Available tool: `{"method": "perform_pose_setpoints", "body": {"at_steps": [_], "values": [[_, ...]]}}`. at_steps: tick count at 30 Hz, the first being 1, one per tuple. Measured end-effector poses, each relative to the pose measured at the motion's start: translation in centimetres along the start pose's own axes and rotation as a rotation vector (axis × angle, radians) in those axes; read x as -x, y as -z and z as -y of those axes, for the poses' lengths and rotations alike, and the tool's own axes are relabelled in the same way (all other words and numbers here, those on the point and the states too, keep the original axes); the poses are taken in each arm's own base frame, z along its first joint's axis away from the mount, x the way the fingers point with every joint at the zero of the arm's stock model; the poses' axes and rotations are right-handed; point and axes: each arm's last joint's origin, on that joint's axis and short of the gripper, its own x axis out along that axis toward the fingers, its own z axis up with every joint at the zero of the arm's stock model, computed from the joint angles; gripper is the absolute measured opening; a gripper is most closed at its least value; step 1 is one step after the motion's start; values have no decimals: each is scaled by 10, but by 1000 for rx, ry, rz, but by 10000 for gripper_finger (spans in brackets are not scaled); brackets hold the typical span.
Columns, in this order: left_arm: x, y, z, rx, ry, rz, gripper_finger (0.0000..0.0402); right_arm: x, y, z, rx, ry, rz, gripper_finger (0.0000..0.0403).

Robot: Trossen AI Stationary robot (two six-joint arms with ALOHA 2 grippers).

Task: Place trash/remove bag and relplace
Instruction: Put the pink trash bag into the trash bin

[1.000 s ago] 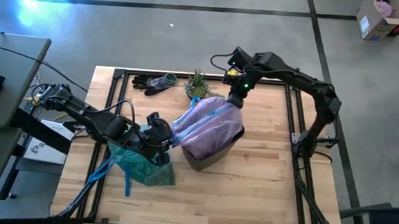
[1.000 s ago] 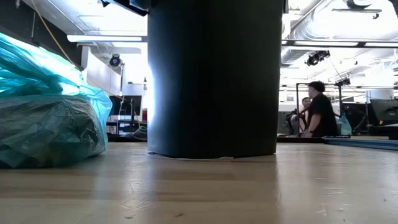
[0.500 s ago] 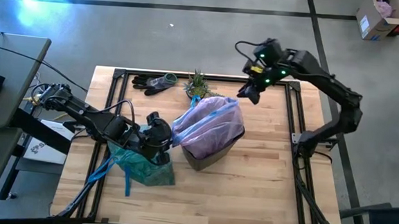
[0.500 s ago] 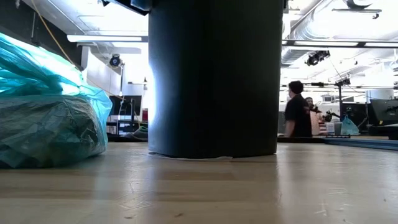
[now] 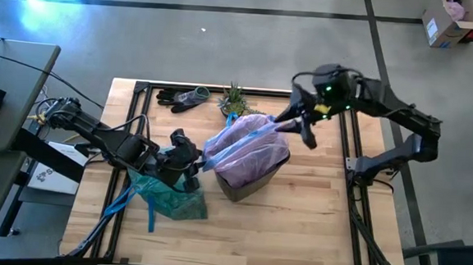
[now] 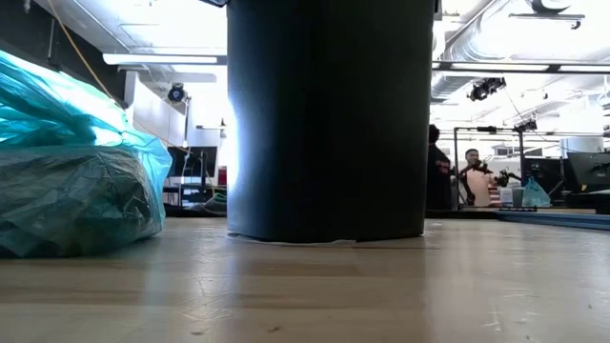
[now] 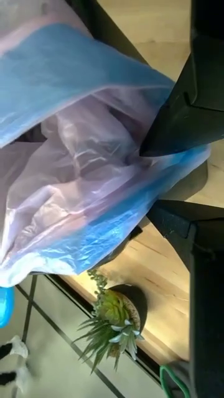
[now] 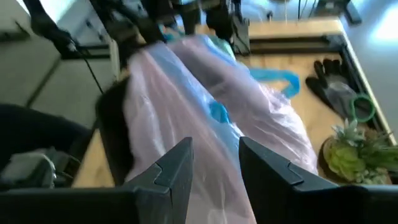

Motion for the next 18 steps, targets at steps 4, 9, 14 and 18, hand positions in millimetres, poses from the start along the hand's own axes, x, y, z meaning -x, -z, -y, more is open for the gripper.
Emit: {"method": "perform_pose_setpoints", "body": {"at_steps": [4, 9, 14, 18], "values": [[0, 0, 0, 3, 10, -2, 108, -23, 3, 6, 14, 9, -81, 118], [0, 0, 1, 11, 29, -13, 108, -42, 9, 18, -18, 5, -160, 118], [0, 0, 1, 19, 35, -16, 108, -52, 14, 20, -40, -53, -214, 118], [0, 0, 1, 18, 35, -17, 108, -56, 19, 16, -58, -78, -274, 113]]}}
